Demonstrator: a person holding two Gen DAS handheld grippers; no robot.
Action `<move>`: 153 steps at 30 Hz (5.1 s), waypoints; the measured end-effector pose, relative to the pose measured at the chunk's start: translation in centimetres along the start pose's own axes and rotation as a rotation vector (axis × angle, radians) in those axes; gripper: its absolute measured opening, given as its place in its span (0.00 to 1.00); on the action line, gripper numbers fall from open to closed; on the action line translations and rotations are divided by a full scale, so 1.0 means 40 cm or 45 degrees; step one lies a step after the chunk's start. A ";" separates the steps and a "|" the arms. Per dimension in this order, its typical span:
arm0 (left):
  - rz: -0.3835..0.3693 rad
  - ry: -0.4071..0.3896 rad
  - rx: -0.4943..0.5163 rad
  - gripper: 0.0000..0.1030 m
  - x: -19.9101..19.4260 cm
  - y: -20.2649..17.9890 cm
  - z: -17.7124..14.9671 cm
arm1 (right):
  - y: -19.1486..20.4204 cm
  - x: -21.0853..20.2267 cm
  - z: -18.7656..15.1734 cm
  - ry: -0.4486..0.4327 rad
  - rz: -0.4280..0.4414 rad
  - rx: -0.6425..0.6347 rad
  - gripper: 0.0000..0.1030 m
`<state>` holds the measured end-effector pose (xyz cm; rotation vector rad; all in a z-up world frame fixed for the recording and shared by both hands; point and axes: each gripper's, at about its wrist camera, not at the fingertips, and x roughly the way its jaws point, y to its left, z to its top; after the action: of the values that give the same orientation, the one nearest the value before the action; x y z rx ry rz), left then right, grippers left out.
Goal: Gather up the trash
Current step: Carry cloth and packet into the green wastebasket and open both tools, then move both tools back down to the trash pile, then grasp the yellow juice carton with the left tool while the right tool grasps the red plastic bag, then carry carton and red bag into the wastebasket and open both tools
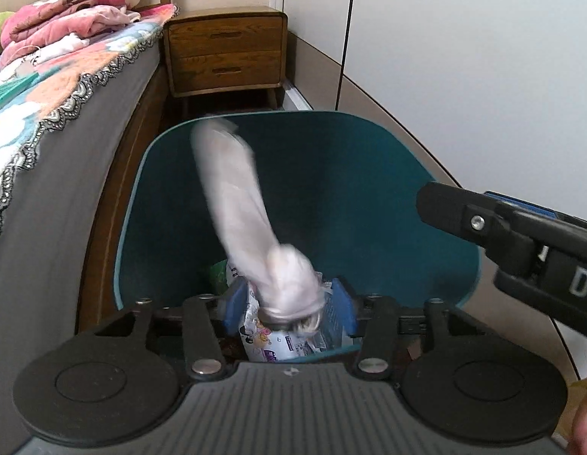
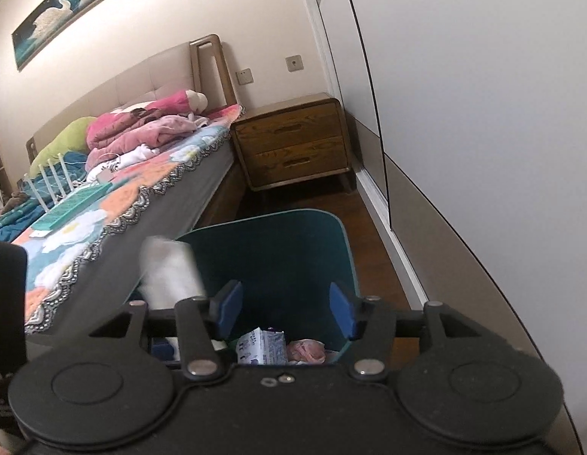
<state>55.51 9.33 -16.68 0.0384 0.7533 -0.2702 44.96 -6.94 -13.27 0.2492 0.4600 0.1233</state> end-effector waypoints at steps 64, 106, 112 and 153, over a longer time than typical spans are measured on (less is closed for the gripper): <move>-0.138 0.522 0.287 0.78 0.318 -0.127 -0.916 | -0.256 -0.077 -0.678 0.597 -0.038 -0.143 0.95; -0.357 0.475 1.008 0.71 0.429 -0.311 -1.115 | -0.214 0.257 -0.895 1.075 0.016 -0.103 0.60; -0.329 0.510 0.874 0.59 0.412 -0.274 -1.103 | -0.290 0.171 -0.812 1.003 -0.039 -0.015 0.59; -0.445 -0.176 0.084 0.51 -0.095 -0.120 -0.328 | -0.212 -0.082 -0.024 0.008 0.095 0.015 0.58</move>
<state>42.86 7.27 -23.39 -0.0498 0.6109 -0.6244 42.12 -15.46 -14.97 0.2776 0.4576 0.1943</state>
